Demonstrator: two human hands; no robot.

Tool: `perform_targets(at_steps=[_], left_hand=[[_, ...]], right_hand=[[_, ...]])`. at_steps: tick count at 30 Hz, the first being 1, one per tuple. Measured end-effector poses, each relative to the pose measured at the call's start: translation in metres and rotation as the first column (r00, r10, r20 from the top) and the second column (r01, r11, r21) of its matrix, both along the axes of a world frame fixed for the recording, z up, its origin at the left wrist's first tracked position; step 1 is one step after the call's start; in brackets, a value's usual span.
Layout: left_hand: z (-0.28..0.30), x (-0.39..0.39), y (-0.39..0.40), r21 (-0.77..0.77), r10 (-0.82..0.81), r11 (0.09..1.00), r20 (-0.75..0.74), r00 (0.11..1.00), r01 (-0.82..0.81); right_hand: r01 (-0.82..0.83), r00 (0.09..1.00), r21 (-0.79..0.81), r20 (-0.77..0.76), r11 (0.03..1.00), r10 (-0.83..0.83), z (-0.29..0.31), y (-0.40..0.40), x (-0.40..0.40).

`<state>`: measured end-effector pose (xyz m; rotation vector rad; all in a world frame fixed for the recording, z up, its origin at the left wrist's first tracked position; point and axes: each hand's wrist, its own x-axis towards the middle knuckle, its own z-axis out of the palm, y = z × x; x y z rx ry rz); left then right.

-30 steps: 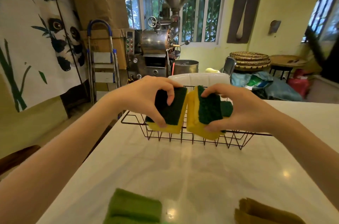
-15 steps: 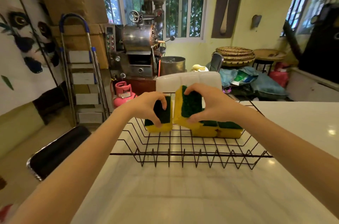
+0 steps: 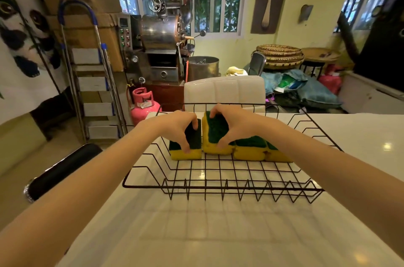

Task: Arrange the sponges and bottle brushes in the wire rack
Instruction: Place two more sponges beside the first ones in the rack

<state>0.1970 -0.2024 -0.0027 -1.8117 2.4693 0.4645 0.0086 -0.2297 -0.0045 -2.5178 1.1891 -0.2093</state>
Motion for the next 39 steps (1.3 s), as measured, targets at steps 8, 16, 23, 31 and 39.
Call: perform_targets(at_steps=[8,16,23,31,39], left_hand=[[-0.002,0.000,-0.007,0.012,-0.015,1.000,-0.012,1.000,0.016],[-0.003,0.002,-0.004,0.031,0.000,1.000,-0.036,0.999,0.001],[-0.004,0.001,0.001,0.050,0.012,0.999,-0.024,1.000,-0.011],[-0.006,-0.001,0.003,0.037,0.018,0.999,-0.013,1.000,-0.018],[0.007,-0.023,0.023,0.052,0.051,0.997,0.159,0.986,-0.060]], right_hand=[[-0.016,0.988,0.012,-0.151,1.000,0.018,-0.005,-0.004,0.012],[-0.009,0.976,0.010,-0.216,1.000,0.011,-0.007,-0.004,0.016],[-0.020,0.982,0.024,-0.186,1.000,0.024,-0.008,0.001,0.013],[-0.010,0.988,0.039,-0.156,0.999,0.016,-0.012,0.005,0.011],[-0.031,0.934,-0.071,-0.357,0.997,0.003,-0.007,0.013,0.014]])
